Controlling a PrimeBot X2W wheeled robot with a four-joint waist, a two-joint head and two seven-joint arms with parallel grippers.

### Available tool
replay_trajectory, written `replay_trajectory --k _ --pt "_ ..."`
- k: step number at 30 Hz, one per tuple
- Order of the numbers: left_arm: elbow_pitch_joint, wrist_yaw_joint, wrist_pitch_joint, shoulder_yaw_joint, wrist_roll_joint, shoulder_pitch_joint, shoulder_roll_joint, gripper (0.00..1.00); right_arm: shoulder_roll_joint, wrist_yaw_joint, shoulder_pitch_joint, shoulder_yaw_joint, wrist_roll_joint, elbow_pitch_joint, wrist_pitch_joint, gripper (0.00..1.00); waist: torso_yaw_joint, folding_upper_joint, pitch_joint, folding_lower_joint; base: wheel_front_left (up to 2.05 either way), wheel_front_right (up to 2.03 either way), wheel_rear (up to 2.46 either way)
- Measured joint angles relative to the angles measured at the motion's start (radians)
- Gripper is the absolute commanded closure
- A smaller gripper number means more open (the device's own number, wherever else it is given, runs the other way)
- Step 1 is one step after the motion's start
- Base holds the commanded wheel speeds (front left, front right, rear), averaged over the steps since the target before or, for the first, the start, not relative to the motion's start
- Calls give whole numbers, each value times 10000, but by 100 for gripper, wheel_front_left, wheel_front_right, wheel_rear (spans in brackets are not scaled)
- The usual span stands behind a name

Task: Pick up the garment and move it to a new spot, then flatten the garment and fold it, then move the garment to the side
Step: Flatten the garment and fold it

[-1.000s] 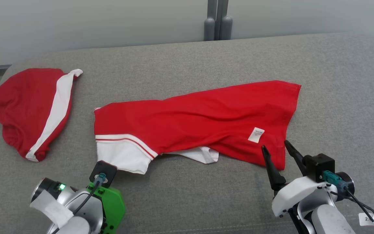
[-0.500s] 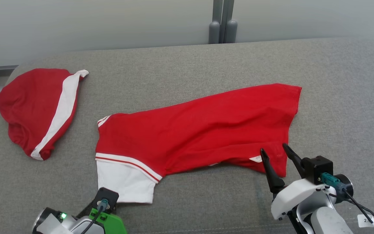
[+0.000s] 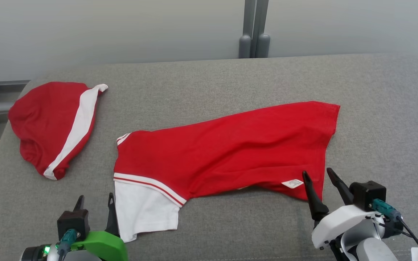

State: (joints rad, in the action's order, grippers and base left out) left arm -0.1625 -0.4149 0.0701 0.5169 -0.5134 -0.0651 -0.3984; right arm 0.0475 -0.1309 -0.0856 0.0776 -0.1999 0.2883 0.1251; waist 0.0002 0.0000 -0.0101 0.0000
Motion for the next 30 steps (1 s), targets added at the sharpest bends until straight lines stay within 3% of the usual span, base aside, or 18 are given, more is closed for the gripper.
replay_trajectory --k 2,6,11,15,24,30 --pt "-27 109 871 -359 -387 166 316 0 25 2 59 -132 -203 67 138 0 87 0 84 0 0 0 0" --pt "-82 861 1799 -997 -1028 327 913 0 21 2 148 -324 -470 130 713 0 278 0 258 0 0 0 0" --pt "209 2008 1914 -2079 -1087 559 1555 0 13 2 220 -339 -725 188 1126 0 444 0 503 0 0 0 0" --pt "389 2972 1933 -2890 -742 1058 1987 0 23 2 388 -380 -255 188 1250 0 509 0 691 0 0 0 0" --pt "255 4080 1941 -3430 224 1730 2125 0 13 0 813 -430 928 19 1321 0 454 0 988 0 0 0 0" --pt "-151 4222 1939 -3308 696 1930 2061 0 15 0 1119 -518 1475 33 1323 0 272 0 1068 0 0 0 0"
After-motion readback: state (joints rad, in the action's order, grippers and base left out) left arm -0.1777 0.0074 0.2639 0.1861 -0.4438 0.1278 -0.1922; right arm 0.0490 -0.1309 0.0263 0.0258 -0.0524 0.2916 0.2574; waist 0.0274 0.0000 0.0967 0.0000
